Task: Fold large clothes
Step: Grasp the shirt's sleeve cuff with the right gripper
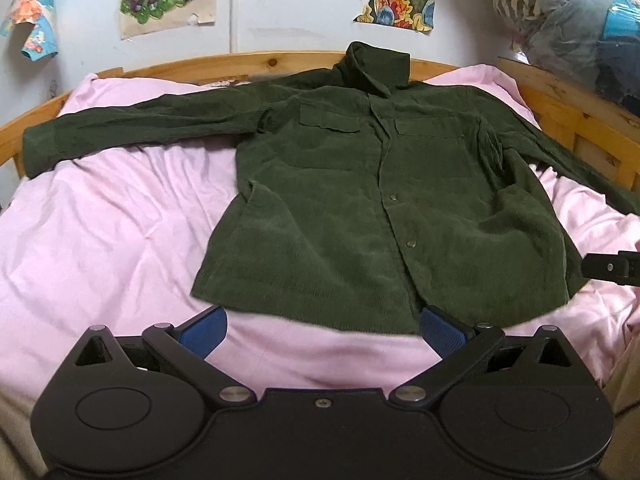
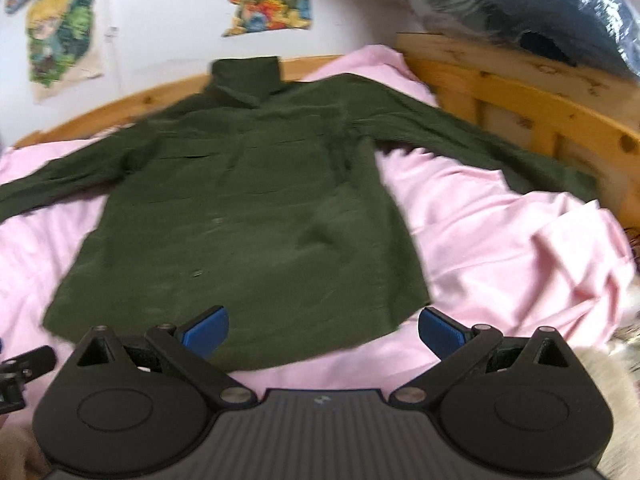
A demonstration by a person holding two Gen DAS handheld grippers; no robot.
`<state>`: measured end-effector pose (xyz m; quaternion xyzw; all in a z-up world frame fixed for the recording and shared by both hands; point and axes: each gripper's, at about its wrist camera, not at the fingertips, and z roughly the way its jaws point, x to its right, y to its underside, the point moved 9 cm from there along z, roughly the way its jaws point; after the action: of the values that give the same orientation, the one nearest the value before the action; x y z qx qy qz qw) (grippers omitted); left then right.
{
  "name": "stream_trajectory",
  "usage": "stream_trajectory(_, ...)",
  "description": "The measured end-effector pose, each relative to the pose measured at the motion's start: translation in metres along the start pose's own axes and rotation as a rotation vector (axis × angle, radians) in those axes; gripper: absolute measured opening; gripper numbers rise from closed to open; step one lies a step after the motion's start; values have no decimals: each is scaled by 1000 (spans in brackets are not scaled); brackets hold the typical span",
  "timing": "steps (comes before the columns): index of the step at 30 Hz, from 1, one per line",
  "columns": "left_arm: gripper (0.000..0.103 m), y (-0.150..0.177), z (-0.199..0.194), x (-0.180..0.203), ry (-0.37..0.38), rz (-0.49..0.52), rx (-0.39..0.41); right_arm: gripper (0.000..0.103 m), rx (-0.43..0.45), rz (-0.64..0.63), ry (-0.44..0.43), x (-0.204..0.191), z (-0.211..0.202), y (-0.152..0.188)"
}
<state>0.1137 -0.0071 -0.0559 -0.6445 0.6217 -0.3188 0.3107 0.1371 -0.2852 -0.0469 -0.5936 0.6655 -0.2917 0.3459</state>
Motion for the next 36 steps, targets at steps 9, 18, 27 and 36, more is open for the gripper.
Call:
stream_trajectory(9, 102, -46, 40, 7, 29, -11, -33, 103, 34, 62, 4, 21, 28, -40)
stream_trajectory(18, 102, -90, 99, 15, 5, 24, 13, 103, 190, 372, 39, 116, 46, -78)
stream_trajectory(27, 102, -66, 127, 7, 3, -22, 39, 93, 351, 528, 318, 253, 64, -102)
stream_trajectory(36, 102, -59, 141, 5, 22, -49, -2, 77, 233, 467, 542, 308, 147, -100)
